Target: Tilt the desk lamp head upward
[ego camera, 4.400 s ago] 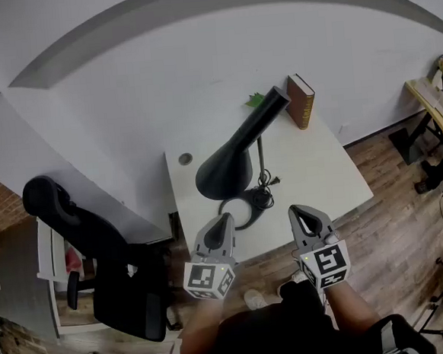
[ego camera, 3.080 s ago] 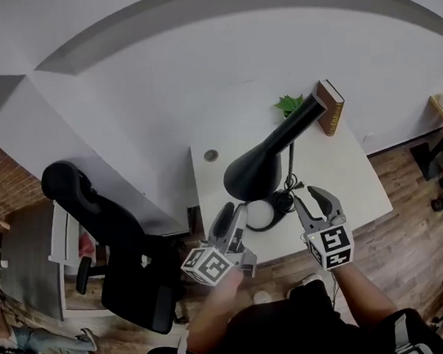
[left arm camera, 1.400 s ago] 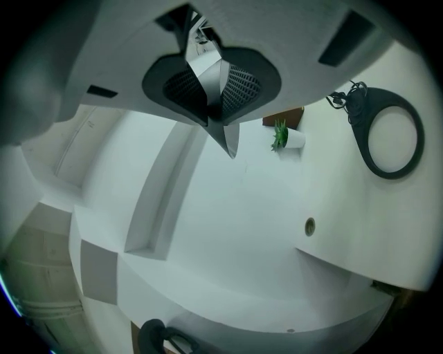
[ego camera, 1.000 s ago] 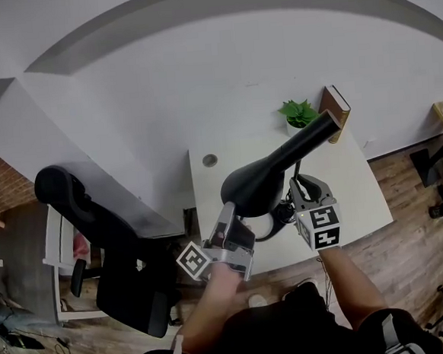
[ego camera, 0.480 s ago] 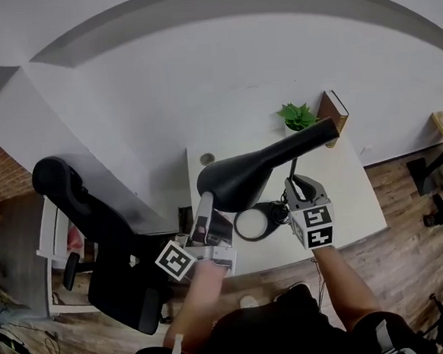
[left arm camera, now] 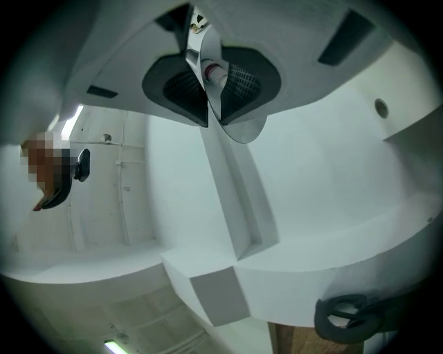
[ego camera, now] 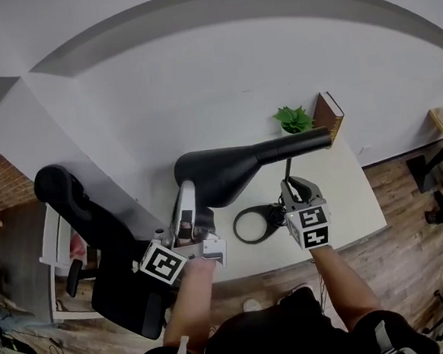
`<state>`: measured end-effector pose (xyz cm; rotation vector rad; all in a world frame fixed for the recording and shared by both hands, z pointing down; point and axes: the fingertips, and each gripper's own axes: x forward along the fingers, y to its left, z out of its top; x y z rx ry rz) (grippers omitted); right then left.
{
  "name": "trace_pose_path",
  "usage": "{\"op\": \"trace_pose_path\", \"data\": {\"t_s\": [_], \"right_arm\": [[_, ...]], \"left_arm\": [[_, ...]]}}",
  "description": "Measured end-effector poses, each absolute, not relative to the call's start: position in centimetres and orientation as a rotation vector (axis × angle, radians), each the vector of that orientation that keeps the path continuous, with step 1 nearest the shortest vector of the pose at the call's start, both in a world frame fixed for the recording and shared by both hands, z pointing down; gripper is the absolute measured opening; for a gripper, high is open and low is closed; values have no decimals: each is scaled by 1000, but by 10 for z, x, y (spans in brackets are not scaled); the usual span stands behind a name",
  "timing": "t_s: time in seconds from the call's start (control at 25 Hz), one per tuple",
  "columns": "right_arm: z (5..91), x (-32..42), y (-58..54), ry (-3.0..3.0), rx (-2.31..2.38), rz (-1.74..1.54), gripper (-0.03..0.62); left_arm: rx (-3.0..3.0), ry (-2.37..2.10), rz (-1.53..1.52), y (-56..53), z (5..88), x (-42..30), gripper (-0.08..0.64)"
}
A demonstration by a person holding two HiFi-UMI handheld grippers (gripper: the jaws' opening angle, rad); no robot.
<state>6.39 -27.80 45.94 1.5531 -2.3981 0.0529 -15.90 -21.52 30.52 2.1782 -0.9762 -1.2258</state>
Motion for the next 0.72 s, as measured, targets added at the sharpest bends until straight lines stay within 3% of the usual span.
{"op": "trace_pose_path", "data": {"t_s": [0.72], "right_arm": [[460,64,-277,-2348,1549,-34,40]], "left_arm": [[2536,-1060,-1098,-215,203,-132,60]]}}
